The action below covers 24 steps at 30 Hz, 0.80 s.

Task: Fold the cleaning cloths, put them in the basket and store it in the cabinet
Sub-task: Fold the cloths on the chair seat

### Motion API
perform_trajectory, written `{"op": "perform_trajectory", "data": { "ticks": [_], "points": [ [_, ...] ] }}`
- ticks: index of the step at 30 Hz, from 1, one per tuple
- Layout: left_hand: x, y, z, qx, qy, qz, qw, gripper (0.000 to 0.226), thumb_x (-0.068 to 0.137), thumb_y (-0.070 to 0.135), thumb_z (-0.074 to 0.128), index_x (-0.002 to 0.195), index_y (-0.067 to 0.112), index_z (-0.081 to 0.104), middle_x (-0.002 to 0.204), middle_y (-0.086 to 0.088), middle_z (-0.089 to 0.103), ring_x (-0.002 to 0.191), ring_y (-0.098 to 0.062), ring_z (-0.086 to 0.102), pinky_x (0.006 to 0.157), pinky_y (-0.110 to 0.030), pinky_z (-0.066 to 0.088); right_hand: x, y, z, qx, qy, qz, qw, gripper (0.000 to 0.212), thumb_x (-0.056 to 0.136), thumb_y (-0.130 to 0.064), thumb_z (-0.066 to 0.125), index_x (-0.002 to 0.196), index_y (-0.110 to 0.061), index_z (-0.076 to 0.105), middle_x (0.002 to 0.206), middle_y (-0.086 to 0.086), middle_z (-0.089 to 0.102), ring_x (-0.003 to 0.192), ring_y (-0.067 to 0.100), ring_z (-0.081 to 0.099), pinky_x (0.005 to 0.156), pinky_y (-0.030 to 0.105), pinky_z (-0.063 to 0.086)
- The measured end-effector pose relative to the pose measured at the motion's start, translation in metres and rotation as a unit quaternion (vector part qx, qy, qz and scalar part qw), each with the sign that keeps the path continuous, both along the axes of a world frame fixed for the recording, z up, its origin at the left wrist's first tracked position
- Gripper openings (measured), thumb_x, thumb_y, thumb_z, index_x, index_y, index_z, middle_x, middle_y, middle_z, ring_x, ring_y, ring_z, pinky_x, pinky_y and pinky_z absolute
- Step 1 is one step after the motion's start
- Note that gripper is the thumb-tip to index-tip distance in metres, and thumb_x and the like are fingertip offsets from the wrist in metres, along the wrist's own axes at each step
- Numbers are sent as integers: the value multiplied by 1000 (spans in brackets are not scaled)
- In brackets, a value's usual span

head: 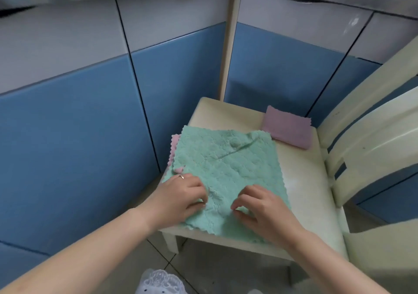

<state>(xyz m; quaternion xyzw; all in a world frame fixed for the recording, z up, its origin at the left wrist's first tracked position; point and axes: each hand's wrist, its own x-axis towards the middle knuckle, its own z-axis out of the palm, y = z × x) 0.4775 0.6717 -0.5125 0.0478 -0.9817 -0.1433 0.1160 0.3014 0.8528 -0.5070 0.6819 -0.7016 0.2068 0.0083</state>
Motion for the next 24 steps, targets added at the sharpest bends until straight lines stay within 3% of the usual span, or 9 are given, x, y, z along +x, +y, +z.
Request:
{"op": "perform_trajectory", "data": {
  "ticks": [5,10,14,17,20,22,24],
  "points": [
    [27,15,-8,54,-37,-6,998,29,82,52,51,95,30,65,108,14,60,103,-7,52,89,-23,43,24,25,-12,77,20,19,997,26,76,-50,61,94,-32,57,92,-13,58,79,10,56,64,20,47],
    [33,25,-10,73,-42,24,996,27,83,44,58,101,26,68,114,10,60,109,-10,51,92,-27,43,33,27,-18,57,25,-11,998,5,83,-32,63,86,-28,62,88,-12,59,76,13,58,63,22,48],
    [32,31,-7,106,-30,57,992,28,86,41,61,106,24,68,115,10,60,110,-6,48,95,-19,36,37,26,-12,30,-71,-89,993,3,89,-27,54,89,-26,56,83,-12,61,74,13,58,61,27,46],
    [30,30,-5,107,-20,79,991,30,89,39,54,112,23,64,112,11,61,108,-6,50,94,-21,39,34,24,-5,7,-76,-113,991,7,92,-26,47,93,-21,53,78,-7,63,67,19,57,58,31,44],
    [34,21,2,77,29,109,991,34,86,39,42,101,24,68,99,14,67,97,-4,56,87,-25,45,31,27,9,-28,-26,-101,994,12,92,-33,39,94,-25,48,74,-9,63,61,15,57,51,26,42],
    [40,15,10,60,82,94,990,27,84,35,47,94,23,69,90,15,67,88,-3,59,80,-23,46,28,33,12,-15,17,-77,997,12,89,-35,43,96,-28,47,77,-13,63,63,9,59,51,21,44],
    [47,12,17,50,102,54,992,18,81,26,54,91,20,68,86,13,65,81,-4,59,74,-19,47,23,41,6,41,51,-56,996,24,81,-41,50,103,-31,51,84,-17,61,72,6,60,54,19,47]
  ]
}}
